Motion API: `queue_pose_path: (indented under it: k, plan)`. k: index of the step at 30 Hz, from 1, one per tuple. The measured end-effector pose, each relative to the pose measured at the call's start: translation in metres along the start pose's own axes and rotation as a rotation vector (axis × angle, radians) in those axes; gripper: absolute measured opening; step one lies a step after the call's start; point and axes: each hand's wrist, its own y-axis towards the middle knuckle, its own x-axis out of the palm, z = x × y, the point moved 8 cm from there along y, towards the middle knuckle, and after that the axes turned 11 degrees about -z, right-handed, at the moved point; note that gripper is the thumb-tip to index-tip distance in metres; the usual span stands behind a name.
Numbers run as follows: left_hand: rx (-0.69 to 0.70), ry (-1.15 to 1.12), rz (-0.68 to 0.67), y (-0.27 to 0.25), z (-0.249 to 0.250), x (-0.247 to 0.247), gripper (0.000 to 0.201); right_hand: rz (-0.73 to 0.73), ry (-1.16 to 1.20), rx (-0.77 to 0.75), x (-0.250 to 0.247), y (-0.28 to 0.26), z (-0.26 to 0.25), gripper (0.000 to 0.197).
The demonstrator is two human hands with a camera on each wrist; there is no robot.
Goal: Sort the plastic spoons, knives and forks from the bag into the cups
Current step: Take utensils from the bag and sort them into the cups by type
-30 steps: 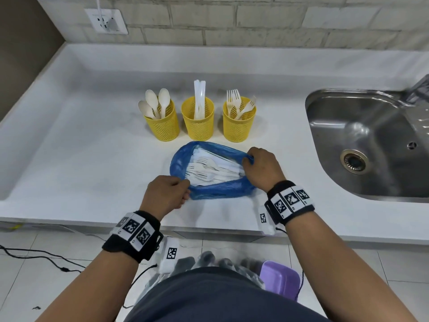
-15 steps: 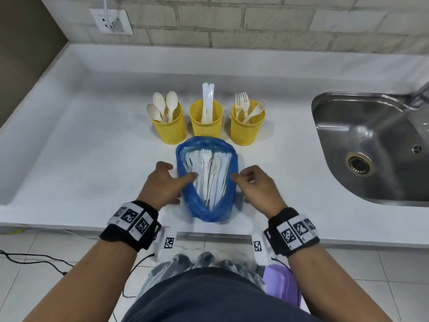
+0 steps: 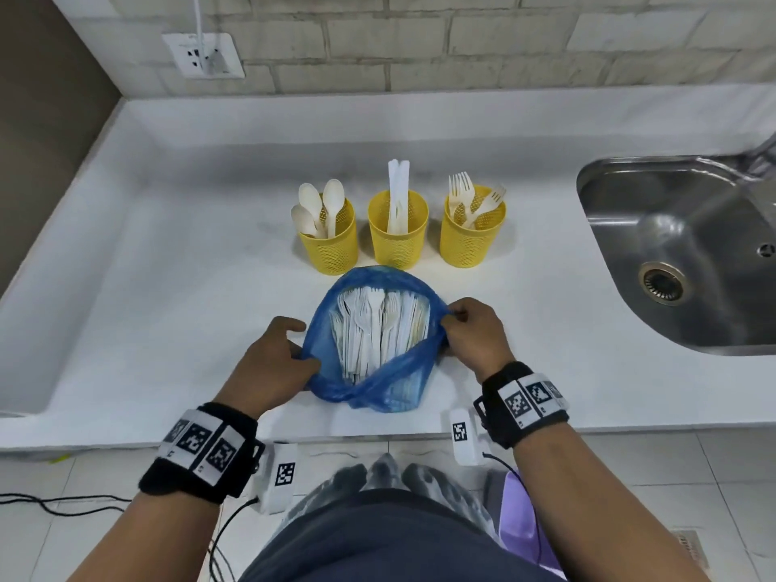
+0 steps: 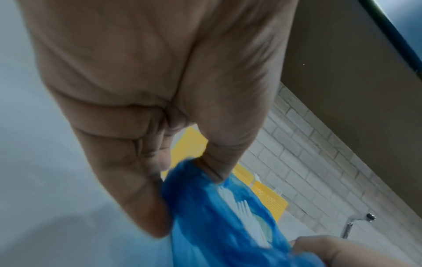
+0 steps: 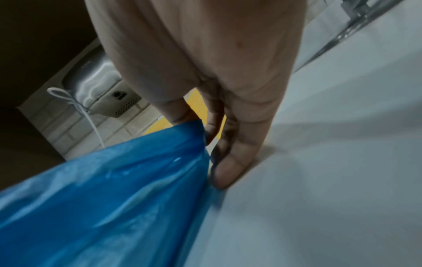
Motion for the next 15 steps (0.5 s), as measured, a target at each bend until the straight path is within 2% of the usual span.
queue_pose_path:
  k: [2,4,6,8,12,14,15]
  plan:
    - [0.032,0.037,-0.003,0.005,0.007,-0.009,0.069,0.050,-0.009,-0.015,-0.002,-0.005,-0.010,0.011]
    - [0.130,0.031,-0.001,0.014,0.024,-0.011,0.080,0.051,-0.071,-0.045,0.000,-0.007,-0.021,0.017]
    - [0.246,0.060,-0.004,0.023,0.042,-0.008,0.076,0.034,-0.149,-0.079,0.001,-0.007,-0.031,0.022]
    - [0.318,0.154,0.046,0.031,0.053,-0.008,0.065,0.086,-0.169,-0.105,-0.007,-0.006,-0.036,0.023]
    - [0.289,0.117,0.135,0.035,0.048,-0.022,0.054,0.216,-0.188,-0.118,-0.032,-0.011,-0.042,0.025]
    - [0.315,0.223,0.207,0.028,0.050,-0.024,0.053,0.266,-0.249,-0.171,-0.035,-0.017,-0.045,0.027]
    - [0.376,0.302,0.274,0.020,0.055,-0.025,0.052,0.307,-0.308,-0.242,-0.034,-0.023,-0.052,0.028]
